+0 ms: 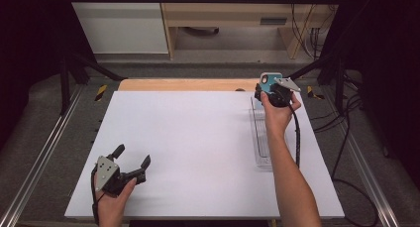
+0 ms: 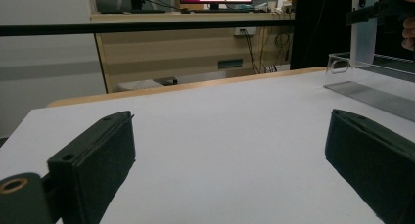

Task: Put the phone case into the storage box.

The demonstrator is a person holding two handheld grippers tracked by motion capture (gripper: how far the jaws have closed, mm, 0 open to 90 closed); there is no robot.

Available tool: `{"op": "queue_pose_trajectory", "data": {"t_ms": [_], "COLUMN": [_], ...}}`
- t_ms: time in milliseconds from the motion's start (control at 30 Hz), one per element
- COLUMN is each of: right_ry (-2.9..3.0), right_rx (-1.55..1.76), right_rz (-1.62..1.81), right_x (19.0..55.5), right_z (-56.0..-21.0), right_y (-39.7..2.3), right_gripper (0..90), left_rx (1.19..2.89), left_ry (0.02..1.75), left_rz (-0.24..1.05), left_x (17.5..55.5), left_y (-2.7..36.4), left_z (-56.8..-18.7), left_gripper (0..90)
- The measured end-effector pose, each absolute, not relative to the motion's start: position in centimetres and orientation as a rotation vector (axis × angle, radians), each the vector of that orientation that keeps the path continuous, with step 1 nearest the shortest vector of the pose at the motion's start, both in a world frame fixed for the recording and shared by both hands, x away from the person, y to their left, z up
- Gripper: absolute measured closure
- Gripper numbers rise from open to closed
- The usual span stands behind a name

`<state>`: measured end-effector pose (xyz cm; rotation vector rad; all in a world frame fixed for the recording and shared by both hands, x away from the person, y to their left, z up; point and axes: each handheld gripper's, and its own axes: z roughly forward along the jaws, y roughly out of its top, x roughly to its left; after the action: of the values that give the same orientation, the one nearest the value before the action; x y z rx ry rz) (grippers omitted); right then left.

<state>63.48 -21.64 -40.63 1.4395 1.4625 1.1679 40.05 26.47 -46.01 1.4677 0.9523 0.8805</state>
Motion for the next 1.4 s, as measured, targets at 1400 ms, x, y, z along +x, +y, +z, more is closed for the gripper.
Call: {"op": "queue_pose_trajectory", "data": {"t_ms": [1400], "right_ry": [1.443], "right_rx": [1.44], "right_rz": [1.106], "right_x": [64.5], "right_z": [-43.0], "right_y": [-20.4], "right_gripper": [17.3], "left_rx": [1.394], "left_ry": [0.964], "left_rz": [0.877], "left_x": [39.6], "left_y": [27.3], "left_z": [-45.5], "left_gripper": [2.7]}}
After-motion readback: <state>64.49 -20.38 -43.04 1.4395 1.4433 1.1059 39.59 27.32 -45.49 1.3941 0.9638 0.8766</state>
